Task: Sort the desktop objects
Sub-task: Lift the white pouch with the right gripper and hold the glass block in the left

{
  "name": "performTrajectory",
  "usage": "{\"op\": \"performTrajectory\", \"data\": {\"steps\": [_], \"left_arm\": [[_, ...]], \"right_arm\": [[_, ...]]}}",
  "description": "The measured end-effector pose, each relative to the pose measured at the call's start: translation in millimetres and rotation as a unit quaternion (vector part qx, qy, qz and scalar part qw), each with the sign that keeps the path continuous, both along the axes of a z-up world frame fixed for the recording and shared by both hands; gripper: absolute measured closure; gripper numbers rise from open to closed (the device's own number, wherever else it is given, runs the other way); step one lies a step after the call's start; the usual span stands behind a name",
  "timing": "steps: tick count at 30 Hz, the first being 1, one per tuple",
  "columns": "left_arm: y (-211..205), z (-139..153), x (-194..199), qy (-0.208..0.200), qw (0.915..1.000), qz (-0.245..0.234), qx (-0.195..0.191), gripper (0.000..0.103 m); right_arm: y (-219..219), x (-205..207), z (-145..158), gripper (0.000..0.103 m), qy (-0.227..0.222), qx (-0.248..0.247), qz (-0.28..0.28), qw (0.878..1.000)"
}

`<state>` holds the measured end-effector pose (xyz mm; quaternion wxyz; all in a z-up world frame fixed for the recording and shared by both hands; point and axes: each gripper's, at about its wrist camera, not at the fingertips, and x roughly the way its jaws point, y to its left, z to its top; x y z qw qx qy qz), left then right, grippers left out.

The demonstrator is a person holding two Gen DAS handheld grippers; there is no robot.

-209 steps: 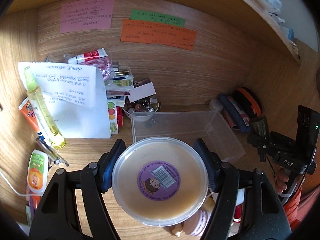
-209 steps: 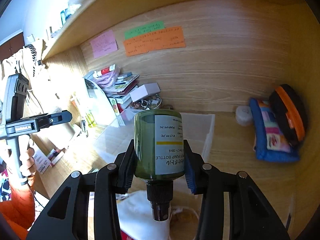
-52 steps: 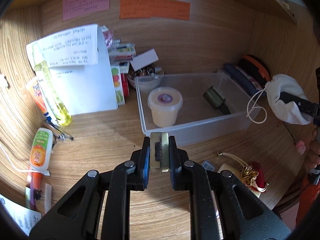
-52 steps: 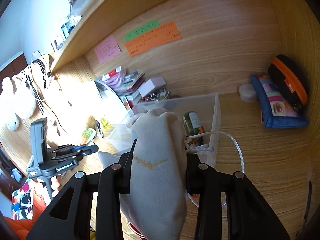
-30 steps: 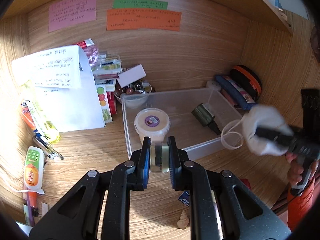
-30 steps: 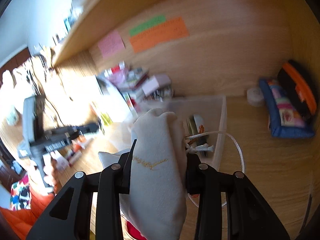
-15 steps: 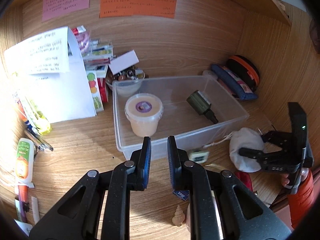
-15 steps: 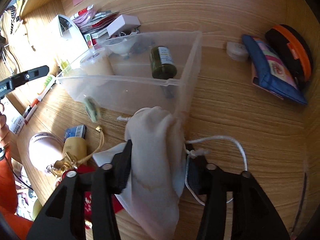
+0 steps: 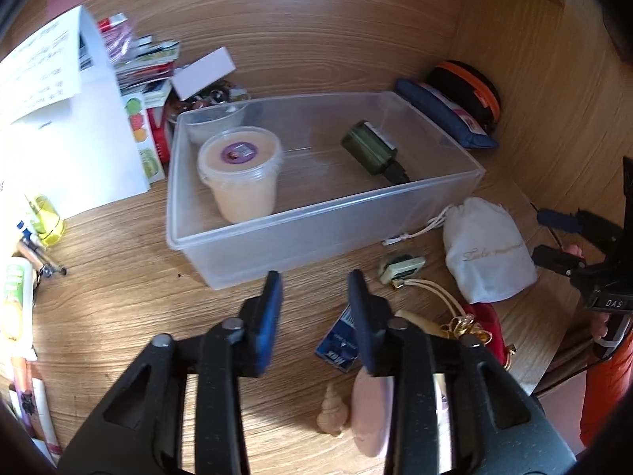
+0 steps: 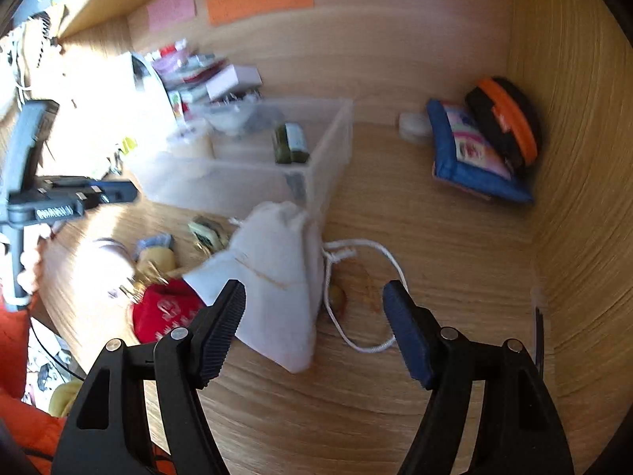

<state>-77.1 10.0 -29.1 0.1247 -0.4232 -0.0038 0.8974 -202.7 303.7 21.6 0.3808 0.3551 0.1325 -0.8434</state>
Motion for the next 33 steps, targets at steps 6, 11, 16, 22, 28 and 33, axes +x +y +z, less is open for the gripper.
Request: {"op": "performTrajectory", "data": {"steps": [6, 11, 16, 22, 28, 33], "left_arm": [[4.6, 0.2, 5.9, 0.001, 0.9999, -0.005, 0.011, 0.048], [3.5, -0.9, 13.8, 0.002, 1.0, -0.001, 0.002, 0.047], [4.0, -4.0, 10.1, -0.007, 1.0, -0.003, -0.006, 0.047], [21.9, -4.8, -4.9, -0.035, 0.9988, -0.034, -0.009, 0.044], [53.6, -5.5, -22.9, -0.062, 0.9952, -0.07, -0.028, 0.04], [76.5, -12.5, -40.2, -0.092, 0.9914, -0.082, -0.046, 0.04]], "right_arm": [[-36.4, -13.0, -8.4, 0.034, -0.006, 0.021, 0.024, 0.999], [-65.9, -22.8, -33.6, 0.053, 0.002, 0.048, 0.029, 0.998], [-64.5, -20.9, -33.5, 0.073, 0.016, 0.026, 0.021, 0.999], [-28.1, -15.8, -3.7, 0.075, 0.007, -0.06, 0.003, 0.998], [13.1, -15.7, 35.7, 0.074, 0.006, -0.136, -0.004, 0.991], [32.2, -10.2, 49.5, 0.074, 0.026, -0.158, -0.009, 0.987]]}}
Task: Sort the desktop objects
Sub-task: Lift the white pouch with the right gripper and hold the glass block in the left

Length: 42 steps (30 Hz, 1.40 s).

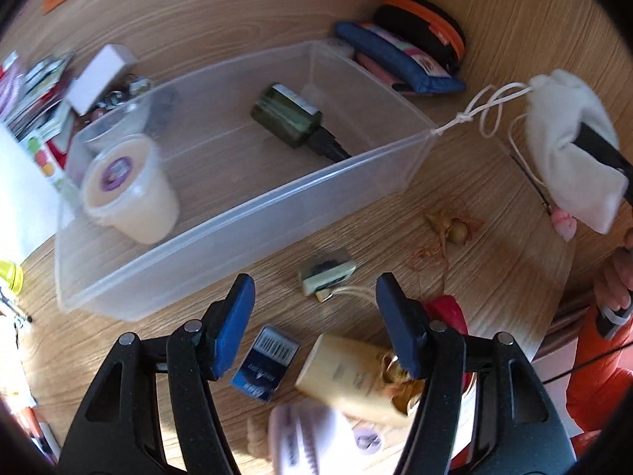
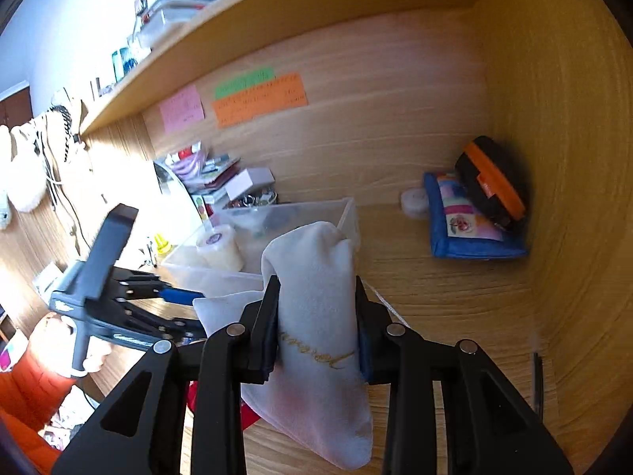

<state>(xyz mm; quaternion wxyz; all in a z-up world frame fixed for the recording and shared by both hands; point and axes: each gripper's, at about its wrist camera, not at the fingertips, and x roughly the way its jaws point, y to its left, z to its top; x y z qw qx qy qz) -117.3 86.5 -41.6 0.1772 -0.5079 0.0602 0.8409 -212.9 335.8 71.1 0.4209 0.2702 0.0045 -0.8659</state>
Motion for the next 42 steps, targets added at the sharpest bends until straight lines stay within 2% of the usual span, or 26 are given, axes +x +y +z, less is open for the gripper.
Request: {"op": "performTrajectory", "data": {"steps": [1, 3, 5, 11, 17, 22, 29, 37, 42], "left_arm": [[4.3, -2.6, -2.8, -0.005, 1.0, -0.002, -0.006, 0.041], [12.7, -8.3, -7.4, -0.017, 0.9996, -0.005, -0.021, 0.052], [17.5, -12.7, -10.0, -0.028, 0.9994, -0.008, -0.021, 0.058], [26.9, -23.6, -21.9, -0.055, 0.9983, -0.003, -0.021, 0.069], [28.2, -25.5, -29.1, -0.06, 0.9981, 0.009, -0.013, 0.07], [29.3, -15.5, -22.1, -0.037, 0.9992, 0.01, -0.006, 0.07], [15.0, 17.4, 5.2, 0.012, 0.9996, 0.017, 0.021, 0.07], [-19.7, 63.4, 19.2, 0.073, 0.9955, 0.04, 0.046, 0.07], [-54.6, 81.1, 17.9, 0.084, 0.9927, 0.067, 0.056, 0.07]], "right_arm": [[1.5, 1.4, -0.4, 0.074, 0.0, -0.003, 0.003, 1.0], [3.6, 0.2, -2.6, 0.074, -0.004, -0.009, 0.008, 1.0], [5.8, -2.8, -5.6, 0.074, -0.014, -0.018, 0.015, 1.0], [4.1, -4.2, -12.5, 0.074, -0.018, -0.022, 0.028, 0.999], [1.0, -5.7, -17.4, 0.074, -0.02, -0.022, 0.043, 0.999], [0.9, -7.1, -21.8, 0.074, -0.027, -0.018, 0.045, 0.998], [0.3, -6.5, -11.1, 0.074, -0.014, -0.021, 0.044, 0.999], [-20.7, -6.4, 12.1, 0.074, 0.002, -0.034, 0.057, 0.998], [-50.1, -12.3, 29.2, 0.074, 0.017, -0.031, 0.068, 0.997]]}}
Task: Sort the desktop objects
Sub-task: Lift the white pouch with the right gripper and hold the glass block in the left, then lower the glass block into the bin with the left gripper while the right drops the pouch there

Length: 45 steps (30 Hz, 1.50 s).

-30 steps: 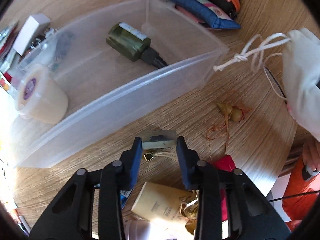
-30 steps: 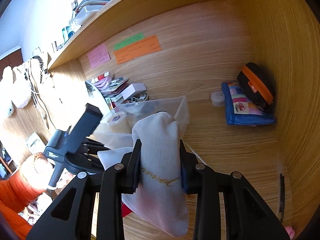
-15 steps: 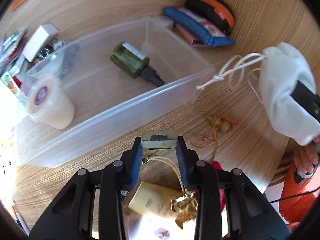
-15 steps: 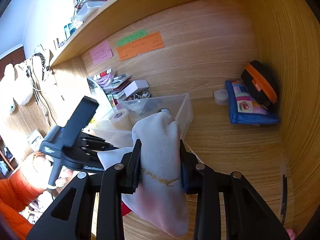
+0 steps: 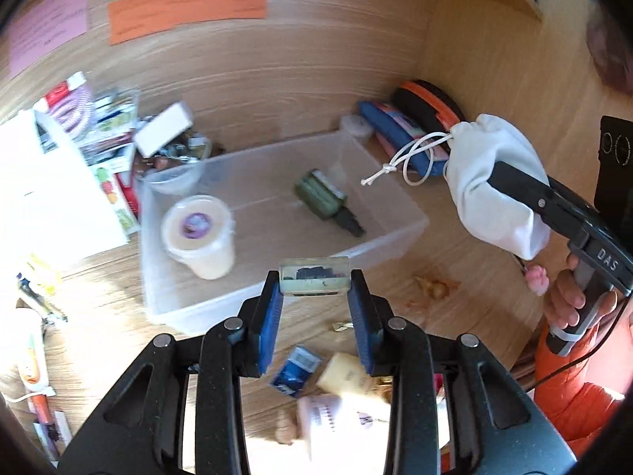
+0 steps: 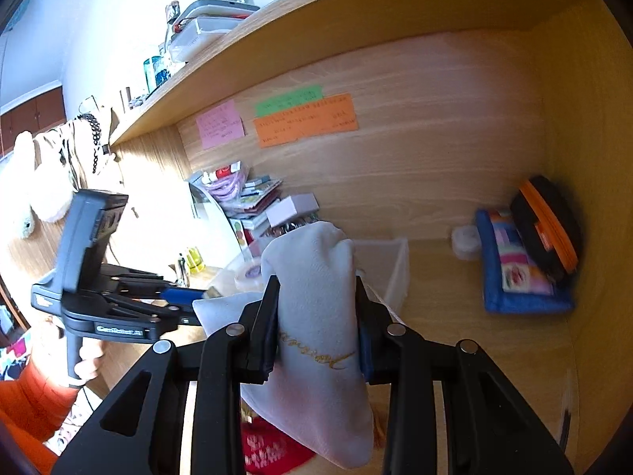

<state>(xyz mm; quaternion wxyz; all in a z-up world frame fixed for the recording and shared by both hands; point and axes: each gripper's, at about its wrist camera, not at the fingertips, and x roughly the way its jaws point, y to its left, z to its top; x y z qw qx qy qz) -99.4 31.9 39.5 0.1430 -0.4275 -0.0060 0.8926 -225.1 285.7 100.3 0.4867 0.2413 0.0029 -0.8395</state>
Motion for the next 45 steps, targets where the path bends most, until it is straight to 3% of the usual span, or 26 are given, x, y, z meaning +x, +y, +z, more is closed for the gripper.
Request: {"op": "performTrajectory", "data": {"steps": [10, 21, 30, 36, 45], "left_arm": [[-38.8, 2.3, -20.5, 0.006, 0.9995, 0.032, 0.0, 0.07], [-30.8, -18.4, -71.2, -0.02, 0.9996, 0.017, 0.005, 0.07], [-18.2, -40.5, -112.5, -0.043, 0.9989, 0.013, 0.012, 0.07], [-11.3, -51.6, -130.4, -0.065, 0.9979, 0.01, 0.0, 0.07], [-6.3, -53.0, -127.7, -0.054, 0.9981, 0.013, -0.029, 0.07]], "right_arm": [[-73.4, -30.7, -2.8, 0.074, -0.032, 0.034, 0.027, 0.999], [-142.3, -44.3, -35.5, 0.074, -0.029, 0.125, 0.036, 0.991], [-155.1, -52.0, -56.1, 0.074, 0.011, 0.182, 0.001, 0.983], [-158.1, -59.4, -72.5, 0.072, 0.055, 0.241, -0.052, 0.968], [-157.3, -57.6, -75.1, 0.062, 0.061, 0.24, -0.048, 0.968]]}}
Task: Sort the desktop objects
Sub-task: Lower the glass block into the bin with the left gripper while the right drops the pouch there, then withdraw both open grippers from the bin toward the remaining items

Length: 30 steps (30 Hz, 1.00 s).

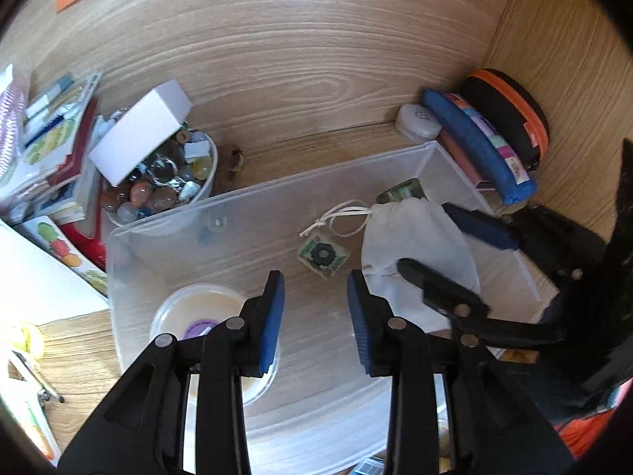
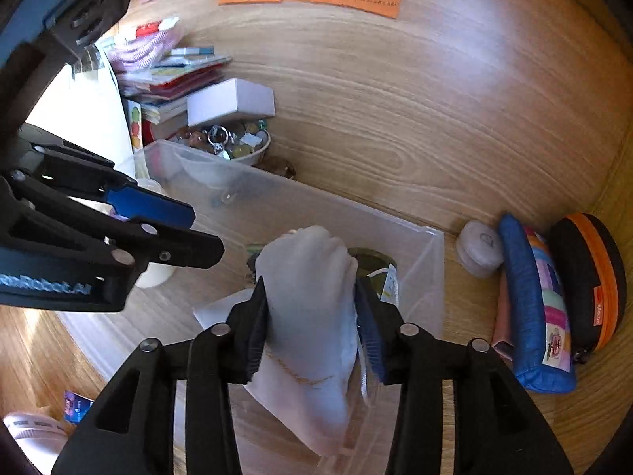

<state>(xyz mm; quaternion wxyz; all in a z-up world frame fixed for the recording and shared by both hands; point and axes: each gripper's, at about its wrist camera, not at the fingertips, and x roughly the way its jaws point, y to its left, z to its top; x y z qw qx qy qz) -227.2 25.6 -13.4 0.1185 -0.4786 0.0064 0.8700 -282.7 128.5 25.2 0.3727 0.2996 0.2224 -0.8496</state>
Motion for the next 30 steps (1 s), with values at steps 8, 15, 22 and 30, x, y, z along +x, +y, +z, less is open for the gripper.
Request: {"op": "performTrajectory", "data": {"steps": [8, 15, 22, 30], "left_arm": [[-6.7, 14.1, 16.4, 0.029, 0.9993, 0.02, -0.01, 0.057], [-21.7, 30.1, 56.1, 0.085, 0.9932, 0.061, -0.052, 0.039], [-25.1, 49.4, 105.5, 0.135, 0.984, 0.089, -0.075, 0.023], [-22.5, 64.4, 150.6, 0.164, 0.9801, 0.096, -0.058, 0.007]], "right_arm": [[26.6, 2.8, 25.0, 0.045, -0.009, -0.082, 0.005, 0.997], [44.4, -6.8, 37.3, 0.034, -0.092, -0.169, 0.025, 0.981], [47.7, 9.0, 49.0, 0.033, -0.105, -0.189, 0.06, 0.974], [73.0, 46.8, 79.5, 0.033, -0.077, -0.179, 0.041, 0.98]]}}
